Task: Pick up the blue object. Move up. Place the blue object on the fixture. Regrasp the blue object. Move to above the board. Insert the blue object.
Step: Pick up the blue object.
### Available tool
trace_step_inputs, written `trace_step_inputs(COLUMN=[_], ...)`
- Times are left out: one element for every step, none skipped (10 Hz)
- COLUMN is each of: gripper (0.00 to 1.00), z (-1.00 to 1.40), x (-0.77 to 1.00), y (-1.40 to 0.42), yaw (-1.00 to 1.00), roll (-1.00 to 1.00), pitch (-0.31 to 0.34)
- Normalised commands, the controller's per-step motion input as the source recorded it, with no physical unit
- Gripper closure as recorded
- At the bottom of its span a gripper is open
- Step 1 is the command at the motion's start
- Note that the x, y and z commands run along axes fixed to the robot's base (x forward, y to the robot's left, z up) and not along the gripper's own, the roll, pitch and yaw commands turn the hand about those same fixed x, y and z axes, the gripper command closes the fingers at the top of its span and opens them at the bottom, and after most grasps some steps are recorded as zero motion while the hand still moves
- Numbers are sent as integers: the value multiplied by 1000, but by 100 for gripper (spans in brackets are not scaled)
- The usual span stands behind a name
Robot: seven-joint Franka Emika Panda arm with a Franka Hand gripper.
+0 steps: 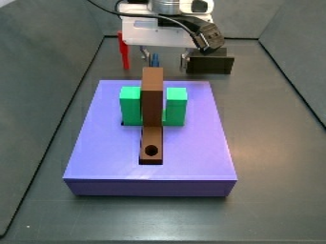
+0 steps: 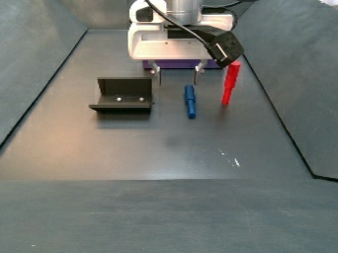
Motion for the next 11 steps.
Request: trace_step_inputs(gripper=[0, 0, 0, 0, 0, 0, 0, 0, 0, 0, 0], z=[-6, -29, -103, -129, -154, -134, -51, -37, -46, -103, -151], x=[0, 0, 26, 71, 43, 31, 51, 46, 11, 0, 0], y=[0, 0, 0, 0, 0, 0, 0, 0, 0, 17, 43], yaw=[174, 146, 117, 94, 71, 43, 17, 0, 0, 0, 0], roll=[211, 224, 237, 257, 281, 273, 230, 206, 207, 186, 189], pitch=[-16, -20, -20, -1, 0, 0, 0, 0, 0, 0, 0])
